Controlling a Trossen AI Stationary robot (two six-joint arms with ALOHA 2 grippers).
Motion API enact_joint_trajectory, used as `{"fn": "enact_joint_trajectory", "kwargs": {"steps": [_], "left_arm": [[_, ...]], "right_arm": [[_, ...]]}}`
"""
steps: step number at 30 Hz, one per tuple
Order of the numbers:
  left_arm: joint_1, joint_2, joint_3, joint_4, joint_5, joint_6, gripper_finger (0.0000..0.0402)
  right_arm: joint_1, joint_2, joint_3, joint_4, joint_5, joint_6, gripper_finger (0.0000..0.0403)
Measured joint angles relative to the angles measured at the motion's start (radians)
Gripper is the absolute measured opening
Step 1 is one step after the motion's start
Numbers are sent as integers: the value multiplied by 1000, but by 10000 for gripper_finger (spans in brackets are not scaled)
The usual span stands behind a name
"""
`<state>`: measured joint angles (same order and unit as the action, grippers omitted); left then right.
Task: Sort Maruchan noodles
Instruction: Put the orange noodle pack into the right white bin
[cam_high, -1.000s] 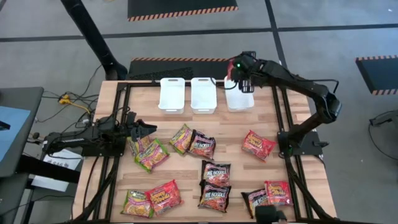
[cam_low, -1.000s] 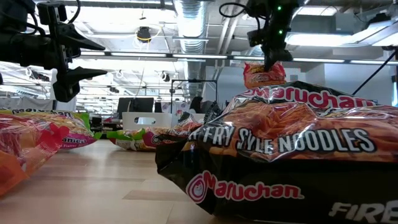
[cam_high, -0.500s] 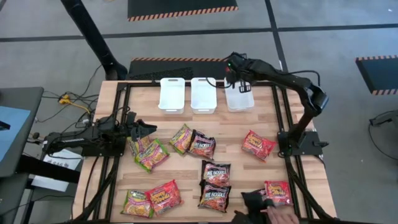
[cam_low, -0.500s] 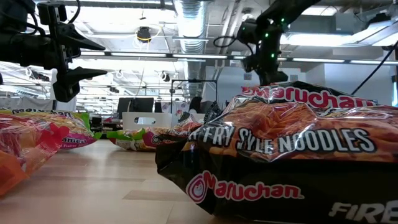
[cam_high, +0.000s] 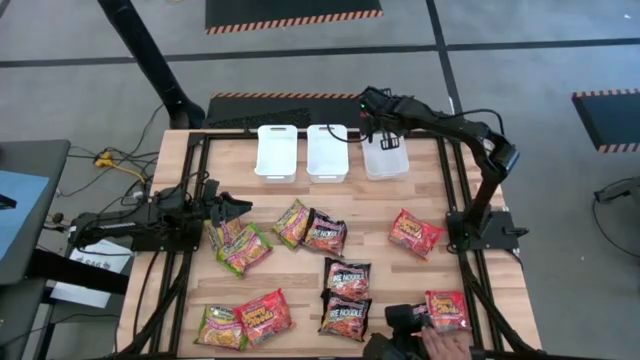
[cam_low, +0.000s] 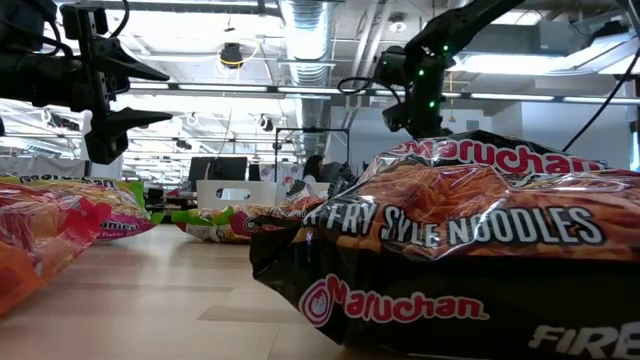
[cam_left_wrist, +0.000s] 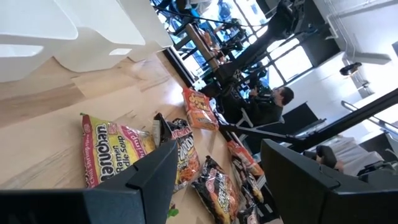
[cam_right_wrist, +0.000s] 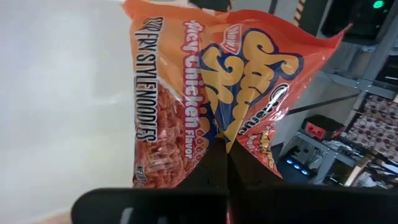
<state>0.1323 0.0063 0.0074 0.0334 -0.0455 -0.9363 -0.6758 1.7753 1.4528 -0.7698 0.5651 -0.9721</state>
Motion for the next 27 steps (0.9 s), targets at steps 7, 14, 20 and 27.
{"fn": "enact_joint_trajectory", "kwargs": {"steps": [7,14,20,27], "left_arm": [[0,0,0,3,-12,0,217],[0,0,0,3,-15,0,217],[0,0,2,1,-24,0,217],[0,0,8,-19,-46,0,217]], "right_arm": [[-6,21,-1,-2,-10,70,4],[-2,24,0,-68,-11,157,4],[17,24,-1,-85,41,179,4],[28,24,-1,-94,97,180,4]]}}
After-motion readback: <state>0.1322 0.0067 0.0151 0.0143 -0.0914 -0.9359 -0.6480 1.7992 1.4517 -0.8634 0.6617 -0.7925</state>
